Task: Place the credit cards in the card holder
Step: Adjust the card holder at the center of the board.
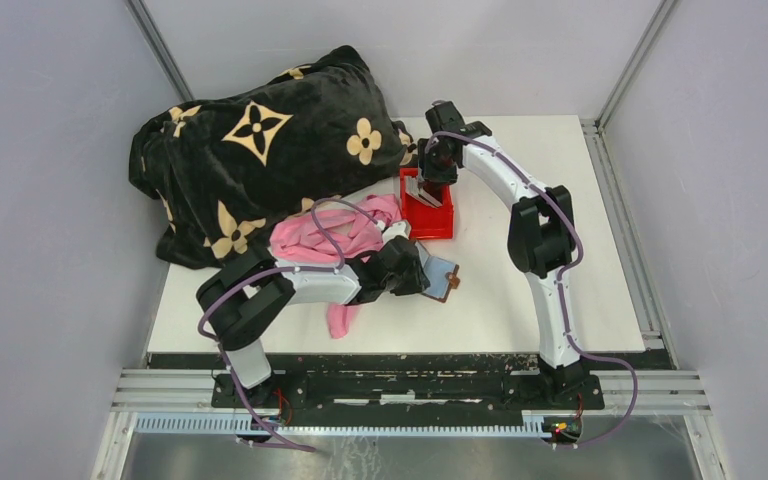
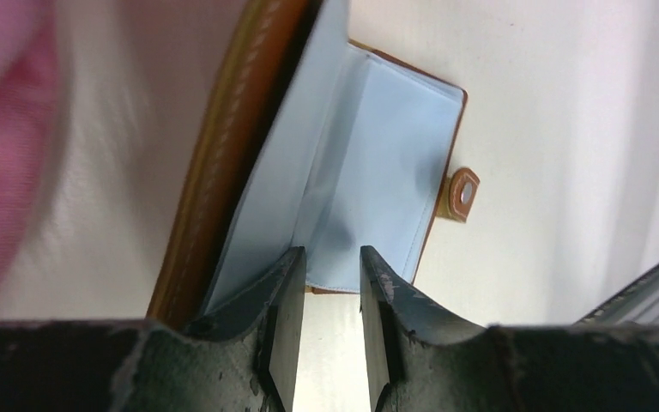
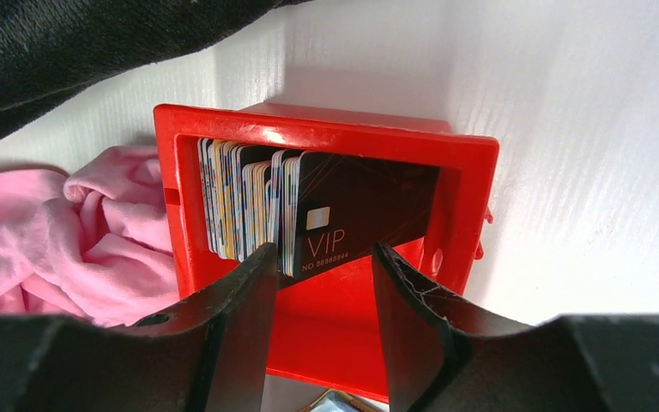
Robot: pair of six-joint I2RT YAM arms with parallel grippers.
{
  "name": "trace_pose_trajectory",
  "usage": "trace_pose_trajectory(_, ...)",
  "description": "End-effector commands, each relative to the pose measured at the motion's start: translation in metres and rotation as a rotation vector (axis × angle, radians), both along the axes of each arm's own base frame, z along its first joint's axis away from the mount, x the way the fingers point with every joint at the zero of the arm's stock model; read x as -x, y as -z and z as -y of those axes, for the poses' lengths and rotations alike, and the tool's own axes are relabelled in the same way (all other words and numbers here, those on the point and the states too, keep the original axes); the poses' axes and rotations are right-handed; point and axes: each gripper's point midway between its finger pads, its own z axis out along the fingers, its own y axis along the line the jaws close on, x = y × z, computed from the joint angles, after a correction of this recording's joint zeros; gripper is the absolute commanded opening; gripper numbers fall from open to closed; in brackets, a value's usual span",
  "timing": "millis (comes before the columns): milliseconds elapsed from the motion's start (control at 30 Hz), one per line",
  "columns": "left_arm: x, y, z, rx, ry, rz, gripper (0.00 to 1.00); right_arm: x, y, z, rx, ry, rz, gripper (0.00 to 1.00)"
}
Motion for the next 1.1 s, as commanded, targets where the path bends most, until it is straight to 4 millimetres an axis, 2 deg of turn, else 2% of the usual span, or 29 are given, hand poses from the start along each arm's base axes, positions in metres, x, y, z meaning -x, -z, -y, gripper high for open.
trace_pose_trajectory(0,0.056,0.055,-0.018,-0.097,-0.008,-0.268,0.38,-0.016,-0.016,-0.008,-0.059,0.001,0.058,0.50)
trace_pose_trajectory(267,0.065,0.052,0.001,0.002,-0.044,-0.338,0.38,-0.018,-0.010,-0.014,-0.106,-0.012,0.034,0.47)
trace_pose_trajectory(533,0.063,0.047,0.013,0.046,-0.043,-0.350,0.38,-0.017,-0.009,-0.017,-0.123,-0.018,0.014,0.45)
trace_pose_trajectory(1067,0.059,0.052,0.016,0.042,-0.025,-0.355,0.39,-0.015,-0.025,-0.030,-0.180,-0.030,0.021,0.34)
